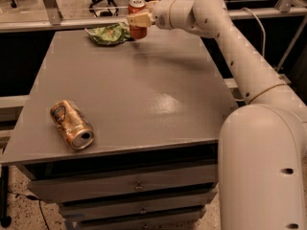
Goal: Move coke can near green jalapeno chip bag
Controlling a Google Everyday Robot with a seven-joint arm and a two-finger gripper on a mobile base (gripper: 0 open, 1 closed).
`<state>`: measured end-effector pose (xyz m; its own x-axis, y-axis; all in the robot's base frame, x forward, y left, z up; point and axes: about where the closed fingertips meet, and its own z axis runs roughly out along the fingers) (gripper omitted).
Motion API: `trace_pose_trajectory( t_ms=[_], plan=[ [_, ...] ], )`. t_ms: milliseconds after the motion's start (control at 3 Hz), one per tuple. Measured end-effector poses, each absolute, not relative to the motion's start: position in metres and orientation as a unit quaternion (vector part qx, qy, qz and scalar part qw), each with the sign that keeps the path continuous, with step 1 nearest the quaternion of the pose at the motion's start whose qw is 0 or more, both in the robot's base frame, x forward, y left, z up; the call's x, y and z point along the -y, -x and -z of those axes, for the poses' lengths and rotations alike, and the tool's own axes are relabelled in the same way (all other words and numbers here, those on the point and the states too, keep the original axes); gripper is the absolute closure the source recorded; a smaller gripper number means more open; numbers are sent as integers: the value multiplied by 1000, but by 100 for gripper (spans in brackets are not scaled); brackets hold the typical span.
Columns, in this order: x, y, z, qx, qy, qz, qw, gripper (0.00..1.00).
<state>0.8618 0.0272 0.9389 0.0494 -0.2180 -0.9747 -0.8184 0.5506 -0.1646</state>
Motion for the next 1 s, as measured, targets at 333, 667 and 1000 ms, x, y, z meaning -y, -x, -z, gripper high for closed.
trace_pose_trajectory(
  t_ms=[333,667,1000],
  plan=[
    [-39,-861,-929,-649,404,-272,584,100],
    [-46,-859,-917,-660,400,-295,563,83],
    [-49,-863,-908,-665,396,-305,555,59]
  ],
)
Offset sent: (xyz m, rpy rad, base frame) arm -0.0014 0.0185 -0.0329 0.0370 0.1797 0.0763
